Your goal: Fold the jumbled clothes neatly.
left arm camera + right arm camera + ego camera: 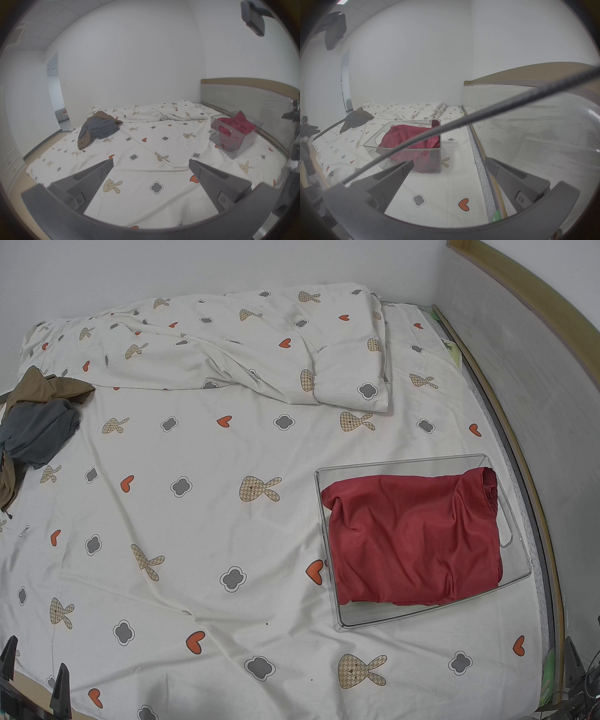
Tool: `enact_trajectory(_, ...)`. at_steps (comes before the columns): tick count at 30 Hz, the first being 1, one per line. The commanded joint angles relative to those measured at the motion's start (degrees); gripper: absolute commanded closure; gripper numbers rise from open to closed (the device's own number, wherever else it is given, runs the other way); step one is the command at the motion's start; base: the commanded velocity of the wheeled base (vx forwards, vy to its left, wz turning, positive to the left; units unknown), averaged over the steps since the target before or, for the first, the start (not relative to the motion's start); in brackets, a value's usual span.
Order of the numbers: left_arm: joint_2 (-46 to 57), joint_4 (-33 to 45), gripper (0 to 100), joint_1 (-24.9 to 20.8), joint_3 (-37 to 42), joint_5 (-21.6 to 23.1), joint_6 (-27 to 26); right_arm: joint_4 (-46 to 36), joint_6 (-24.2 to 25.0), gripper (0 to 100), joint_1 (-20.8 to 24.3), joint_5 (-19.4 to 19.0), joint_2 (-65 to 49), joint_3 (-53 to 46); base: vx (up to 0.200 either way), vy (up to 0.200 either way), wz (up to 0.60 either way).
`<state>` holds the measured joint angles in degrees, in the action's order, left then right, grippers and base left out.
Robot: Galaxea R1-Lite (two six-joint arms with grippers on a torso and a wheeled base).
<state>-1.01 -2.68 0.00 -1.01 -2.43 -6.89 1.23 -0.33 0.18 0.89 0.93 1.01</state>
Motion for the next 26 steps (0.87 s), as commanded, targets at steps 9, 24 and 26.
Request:
enact_trajectory(9, 1.0, 2.2, 0, 0.0, 1.0, 0.1, 7.0, 0.0, -0.1, 0, 0.0, 0.0, -0.7, -1.0, 0.000, 0.000, 0.00)
enact_trajectory(24, 1.0, 2.7, 0, 0.0, 1.0, 1.9, 7.3, 0.0, -0.1, 0, 0.0, 0.0, -0.7, -1.0, 0.000, 0.000, 0.00)
enact_trajectory(26, 1.0, 2.7, 0, -0.1, 1.0, 2.0, 7.3, 0.1, 0.0, 0, 0.0, 0.0, -0.7, -1.0, 0.000, 0.000, 0.00)
